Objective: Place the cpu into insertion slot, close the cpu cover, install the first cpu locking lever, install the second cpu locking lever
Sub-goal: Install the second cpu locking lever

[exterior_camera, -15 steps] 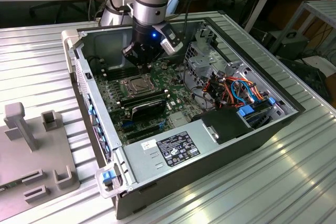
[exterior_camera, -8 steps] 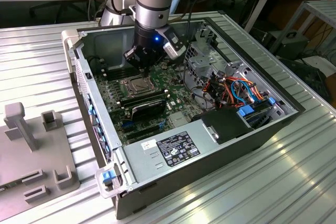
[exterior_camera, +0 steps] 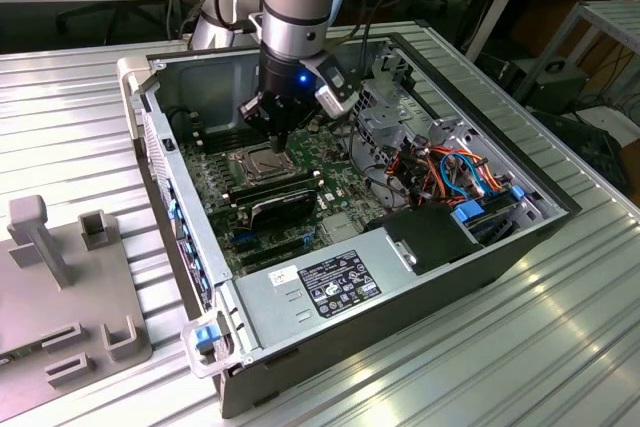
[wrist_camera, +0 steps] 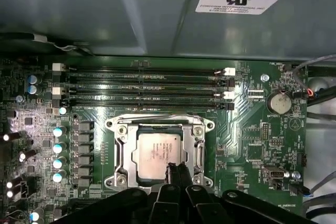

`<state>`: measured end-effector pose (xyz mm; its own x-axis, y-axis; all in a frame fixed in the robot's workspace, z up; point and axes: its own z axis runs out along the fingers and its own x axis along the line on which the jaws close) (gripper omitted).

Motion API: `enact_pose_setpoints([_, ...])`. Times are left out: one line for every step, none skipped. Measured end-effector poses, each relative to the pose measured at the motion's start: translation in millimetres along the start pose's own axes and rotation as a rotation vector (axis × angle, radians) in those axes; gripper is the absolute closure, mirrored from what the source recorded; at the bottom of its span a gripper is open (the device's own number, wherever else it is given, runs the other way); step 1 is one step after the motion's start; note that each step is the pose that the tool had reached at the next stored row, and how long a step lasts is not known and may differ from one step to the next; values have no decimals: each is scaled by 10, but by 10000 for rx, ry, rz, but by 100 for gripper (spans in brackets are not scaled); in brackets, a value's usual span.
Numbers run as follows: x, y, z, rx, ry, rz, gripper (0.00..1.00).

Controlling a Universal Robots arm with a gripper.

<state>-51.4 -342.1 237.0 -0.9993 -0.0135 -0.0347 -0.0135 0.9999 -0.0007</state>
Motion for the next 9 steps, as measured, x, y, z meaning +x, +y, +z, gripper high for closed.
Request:
enact_pose_setpoints([0, -3, -9, 1, 0, 0, 89])
enact_pose_setpoints([-1, -8, -22, 1, 0, -2, 89])
enact_pose_setpoints([-1, -14, -31, -1, -1, -1, 89])
enact_pose_setpoints([-1, -21, -40, -1, -1, -1, 89])
enact_pose_setpoints([-2, -29, -51, 1, 0, -1, 89])
enact_pose_setpoints([-2, -38, -62, 1, 1, -1, 89])
enact_pose_setpoints([-2, -46, -73, 3, 2, -1, 89])
enact_pose_setpoints([-2, -59, -88, 1, 0, 0, 89])
enact_pose_setpoints([-3, -69, -98, -1, -1, 0, 89])
